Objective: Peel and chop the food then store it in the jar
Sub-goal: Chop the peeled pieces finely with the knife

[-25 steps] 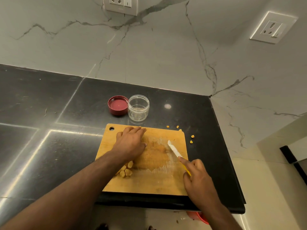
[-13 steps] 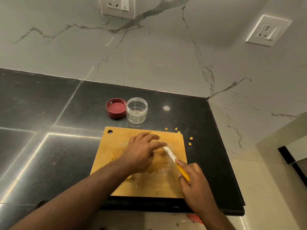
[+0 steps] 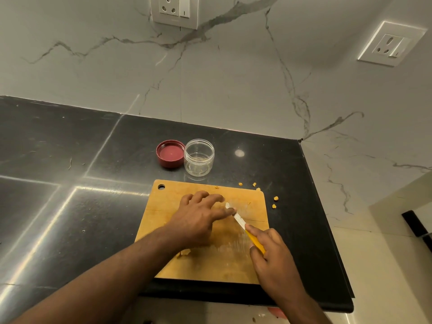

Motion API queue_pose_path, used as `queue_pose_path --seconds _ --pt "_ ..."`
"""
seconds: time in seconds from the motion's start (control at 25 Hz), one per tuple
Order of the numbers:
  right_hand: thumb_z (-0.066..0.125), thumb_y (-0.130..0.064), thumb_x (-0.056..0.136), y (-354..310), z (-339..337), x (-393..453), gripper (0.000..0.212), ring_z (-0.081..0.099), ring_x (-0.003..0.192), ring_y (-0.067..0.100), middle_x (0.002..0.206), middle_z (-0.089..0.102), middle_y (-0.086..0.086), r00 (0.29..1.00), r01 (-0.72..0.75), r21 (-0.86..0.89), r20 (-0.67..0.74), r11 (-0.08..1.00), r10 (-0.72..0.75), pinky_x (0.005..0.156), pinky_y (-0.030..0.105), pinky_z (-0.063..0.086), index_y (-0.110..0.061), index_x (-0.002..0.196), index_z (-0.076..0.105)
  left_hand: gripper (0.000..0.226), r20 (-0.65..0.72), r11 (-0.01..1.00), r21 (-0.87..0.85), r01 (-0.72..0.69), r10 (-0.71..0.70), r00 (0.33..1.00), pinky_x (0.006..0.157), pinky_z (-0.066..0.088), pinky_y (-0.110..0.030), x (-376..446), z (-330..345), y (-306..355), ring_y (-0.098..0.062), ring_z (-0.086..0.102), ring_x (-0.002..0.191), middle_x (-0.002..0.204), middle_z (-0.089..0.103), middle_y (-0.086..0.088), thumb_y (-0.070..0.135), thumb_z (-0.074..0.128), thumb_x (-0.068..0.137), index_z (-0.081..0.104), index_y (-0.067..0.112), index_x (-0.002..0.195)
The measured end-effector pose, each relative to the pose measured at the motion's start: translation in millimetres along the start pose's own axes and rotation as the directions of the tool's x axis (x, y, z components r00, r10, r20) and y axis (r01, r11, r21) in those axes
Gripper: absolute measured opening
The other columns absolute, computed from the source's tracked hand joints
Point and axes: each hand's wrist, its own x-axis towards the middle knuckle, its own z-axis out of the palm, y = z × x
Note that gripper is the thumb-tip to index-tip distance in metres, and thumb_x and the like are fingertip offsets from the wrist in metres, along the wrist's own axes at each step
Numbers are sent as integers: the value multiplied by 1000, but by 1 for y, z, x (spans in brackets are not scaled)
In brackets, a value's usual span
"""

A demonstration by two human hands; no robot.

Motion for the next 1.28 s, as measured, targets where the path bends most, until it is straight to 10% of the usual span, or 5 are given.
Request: queue_pose_path --seconds 0.4,0.52,0.68,1.08,1.28 --pt "57 -15 97 -1 -3 3 38 61 86 0 103 62 -19 977 -213 452 93 866 192 72 19 49 -43 121 64 57 -178 943 -267 201 -253 951 110 31 -43 5 -4 -33 -17 32 139 150 39 12 17 50 98 39 46 146" --pt "56 -9 95 -8 -8 6 32 39 45 11 78 59 7 926 -347 843 240 411 290 43 23 26 -28 116 70 32 79 389 -892 230 -368 926 90 48 -30 2 -18 -22 -14 58 115 126 64 7 16 59 98 64 34 124" --pt "59 -15 84 -21 -14 7 32 32 40 10 74 53 14 889 -428 900 402 82 221 45 22 14 -18 114 72 23 261 -199 -954 224 -189 947 87 42 -38 -6 -29 -9 -18 63 102 116 73 -1 20 60 98 72 20 117" --pt "54 -7 95 -31 -3 3 31 29 41 12 71 52 11 906 -402 875 339 268 252 44 22 17 -20 119 68 24 304 -174 -950 259 -331 893 60 39 -24 -4 -27 -4 -12 57 74 92 74 -7 25 67 94 75 5 103" --pt "51 -8 98 -28 9 0 31 29 42 13 72 51 12 912 -394 858 321 329 255 45 24 18 -22 122 67 25 294 142 -927 348 -306 906 61 42 -25 -9 -25 -16 -11 56 71 82 73 -2 32 62 98 74 10 97"
